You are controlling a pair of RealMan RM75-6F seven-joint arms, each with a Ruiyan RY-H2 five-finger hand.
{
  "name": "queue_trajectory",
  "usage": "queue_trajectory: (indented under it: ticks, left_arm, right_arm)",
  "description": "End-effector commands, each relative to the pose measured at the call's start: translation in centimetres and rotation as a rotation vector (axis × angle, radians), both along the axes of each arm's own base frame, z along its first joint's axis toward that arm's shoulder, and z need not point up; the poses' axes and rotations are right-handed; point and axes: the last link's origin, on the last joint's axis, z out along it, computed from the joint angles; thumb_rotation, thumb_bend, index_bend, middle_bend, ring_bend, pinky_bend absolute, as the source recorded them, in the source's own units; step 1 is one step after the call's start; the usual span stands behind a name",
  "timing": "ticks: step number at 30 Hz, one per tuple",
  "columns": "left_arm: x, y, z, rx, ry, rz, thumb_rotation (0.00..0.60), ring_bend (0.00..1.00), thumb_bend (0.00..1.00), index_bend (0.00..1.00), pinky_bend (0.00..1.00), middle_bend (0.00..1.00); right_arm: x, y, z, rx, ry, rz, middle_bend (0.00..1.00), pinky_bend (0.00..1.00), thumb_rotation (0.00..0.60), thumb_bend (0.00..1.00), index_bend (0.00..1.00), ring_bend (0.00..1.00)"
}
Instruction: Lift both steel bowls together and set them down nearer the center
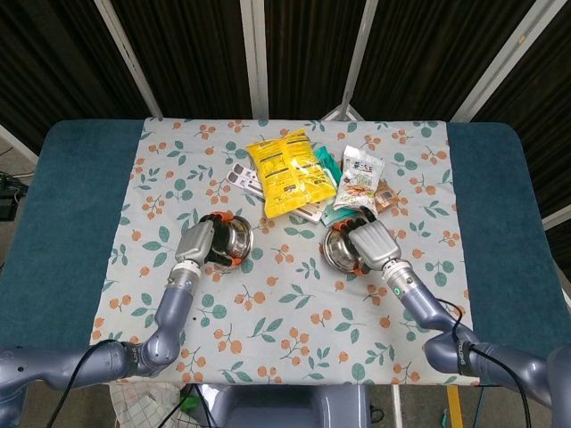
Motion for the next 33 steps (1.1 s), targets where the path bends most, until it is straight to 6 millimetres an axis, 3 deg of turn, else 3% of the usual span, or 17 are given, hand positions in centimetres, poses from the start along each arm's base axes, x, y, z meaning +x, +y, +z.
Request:
queue_trajectory:
  ticks: [1,7,11,24,28,33]
  left_arm:
    - [0.2,-0.4,-0.4,-0.045,0.012,-0.023,0.600,0.00,0.00,0.16,0.10,0.00]
    - [0.6,-1.0,-0.6,-0.090,-0.004,-0.044,0.600,0.00,0.00,0.08,0.07,0.00]
    - [1.2,-1.3,-0.1,-0.087,-0.004,-0.083,0.600,0.00,0.00,0.07,0.07,0.00]
    - [2.5,-1.9,4.7,-0.021,-0.028,-0.127,0.600,0.00,0.00,0.05,0.06,0.00]
    - [1.8,-1.7,7.7,0.048,0.028,-0.157,0.600,0.00,0.00,0.05,0.05,0.00]
    - [-1.6,-1.8,13.2,0.209,0.187,-0.191,0.600,0.00,0.00,0.05,0.05,0.00]
  right_arm:
    - [-0.2,0.2,-0.4,0.029,0.029,-0.018,0.23,0.02,0.600,0.00,0.32,0.15]
    - [0.3,0.6,-0.8,0.028,0.025,-0.035,0.09,0.00,0.600,0.00,0.23,0.06]
    - [0.6,0.7,-1.1,0.022,0.029,-0.045,0.04,0.00,0.600,0.00,0.19,0.04]
    - [0.5,1.1,-0.2,-0.003,0.045,-0.092,0.00,0.00,0.600,0.00,0.09,0.00]
    - [0.8,0.5,2.4,-0.077,-0.059,-0.117,0.00,0.00,0.600,0.00,0.09,0.00]
    - [-0.8,-1.0,8.0,-0.239,-0.172,-0.137,0.00,0.00,0.600,0.00,0.09,0.00]
